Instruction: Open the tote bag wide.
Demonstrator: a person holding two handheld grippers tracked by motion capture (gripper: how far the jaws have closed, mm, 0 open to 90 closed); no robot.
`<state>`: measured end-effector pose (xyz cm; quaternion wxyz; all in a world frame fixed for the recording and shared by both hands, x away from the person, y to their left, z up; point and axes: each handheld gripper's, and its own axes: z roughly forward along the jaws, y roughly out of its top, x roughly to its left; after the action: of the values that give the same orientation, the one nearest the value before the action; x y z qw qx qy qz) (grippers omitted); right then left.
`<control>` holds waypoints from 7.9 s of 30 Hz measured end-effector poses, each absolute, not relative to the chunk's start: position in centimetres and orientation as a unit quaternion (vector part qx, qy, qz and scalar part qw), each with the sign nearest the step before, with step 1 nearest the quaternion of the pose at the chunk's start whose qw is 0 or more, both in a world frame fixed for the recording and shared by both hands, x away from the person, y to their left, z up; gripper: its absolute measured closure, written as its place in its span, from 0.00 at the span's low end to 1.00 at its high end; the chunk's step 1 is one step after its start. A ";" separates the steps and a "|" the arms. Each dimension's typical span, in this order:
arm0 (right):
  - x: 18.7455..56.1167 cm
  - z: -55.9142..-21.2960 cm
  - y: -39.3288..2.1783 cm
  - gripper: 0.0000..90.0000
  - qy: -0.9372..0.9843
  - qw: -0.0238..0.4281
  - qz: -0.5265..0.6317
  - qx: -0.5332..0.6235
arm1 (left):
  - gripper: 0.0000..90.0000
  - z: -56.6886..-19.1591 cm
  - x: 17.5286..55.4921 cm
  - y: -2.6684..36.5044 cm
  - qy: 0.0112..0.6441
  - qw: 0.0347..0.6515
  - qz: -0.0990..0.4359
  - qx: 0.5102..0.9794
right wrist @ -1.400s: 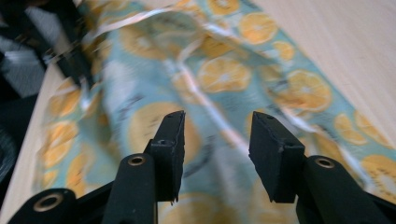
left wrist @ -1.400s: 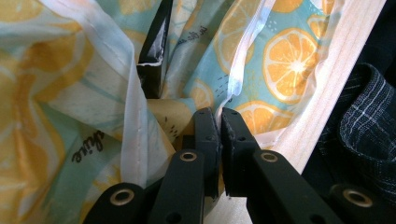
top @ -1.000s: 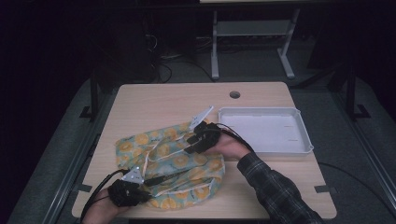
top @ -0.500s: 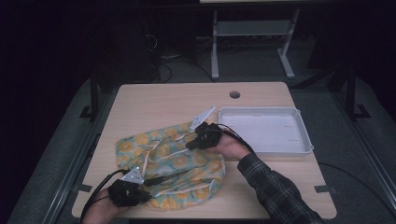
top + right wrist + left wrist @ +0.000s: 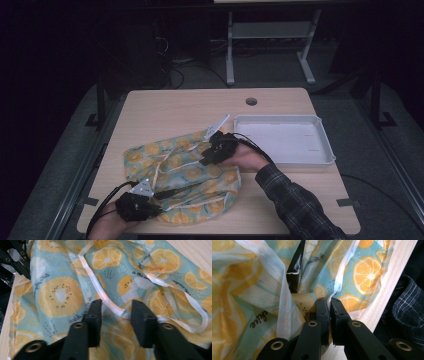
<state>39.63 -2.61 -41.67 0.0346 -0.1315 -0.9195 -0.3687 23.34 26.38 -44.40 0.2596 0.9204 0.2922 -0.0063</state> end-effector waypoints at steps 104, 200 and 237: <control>36.9 -41.1 -4.3 1.00 -0.918 -0.036 -0.370 -0.137 | 0.96 -44.5 23.5 26.6 0.298 0.265 -0.014 0.917; 33.2 -40.9 -5.5 0.99 -0.936 0.018 -0.343 -0.081 | 0.96 -44.4 23.6 26.6 0.293 0.262 -0.012 0.920; 33.1 -45.1 -4.4 0.99 -0.961 -0.003 -0.267 -0.070 | 0.69 -37.9 24.3 28.6 0.336 0.326 0.054 0.882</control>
<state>33.12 -4.40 -45.13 -0.0032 -0.0703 -0.9611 -0.2672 24.31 28.58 -37.95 0.3262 0.8818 0.3363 0.0535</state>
